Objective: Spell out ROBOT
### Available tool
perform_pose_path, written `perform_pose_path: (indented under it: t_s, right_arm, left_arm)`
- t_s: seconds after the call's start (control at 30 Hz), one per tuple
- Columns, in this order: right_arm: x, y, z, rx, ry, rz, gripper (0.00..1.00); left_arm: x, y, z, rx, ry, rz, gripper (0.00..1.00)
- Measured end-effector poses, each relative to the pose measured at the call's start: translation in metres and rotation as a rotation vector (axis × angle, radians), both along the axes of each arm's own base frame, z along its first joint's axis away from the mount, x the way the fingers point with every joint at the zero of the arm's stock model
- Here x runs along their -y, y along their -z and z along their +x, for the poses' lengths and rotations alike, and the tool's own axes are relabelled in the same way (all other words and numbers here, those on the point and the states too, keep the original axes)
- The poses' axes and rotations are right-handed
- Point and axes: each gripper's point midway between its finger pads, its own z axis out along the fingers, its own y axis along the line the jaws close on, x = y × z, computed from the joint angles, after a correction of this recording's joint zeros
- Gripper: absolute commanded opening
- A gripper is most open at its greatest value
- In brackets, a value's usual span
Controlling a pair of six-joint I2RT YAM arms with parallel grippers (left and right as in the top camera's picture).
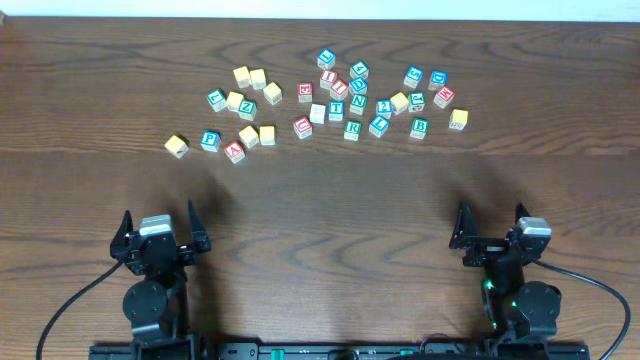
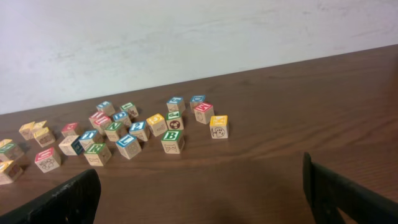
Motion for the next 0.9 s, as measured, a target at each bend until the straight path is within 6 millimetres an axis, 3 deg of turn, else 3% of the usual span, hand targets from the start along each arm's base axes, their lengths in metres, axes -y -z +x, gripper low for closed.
perform_pose_path:
  t_s: [0.27, 0.4, 0.9]
  right_arm:
    - [0.000, -0.001, 0.000, 0.003, 0.000, 0.000, 0.99]
    - [-0.003, -0.014, 0.001, 0.057, -0.018, 0.002, 0.99]
    - [-0.020, -0.014, -0.001, 0.057, -0.114, 0.007, 0.99]
  left_arm:
    - [0.000, 0.000, 0.000, 0.001, 0.000, 0.003, 0.99]
    - [0.000, -0.001, 0.000, 0.005, 0.000, 0.004, 0.99]
    - [-0.002, -0.013, 0.001, 0.059, -0.009, -0.003, 0.99]
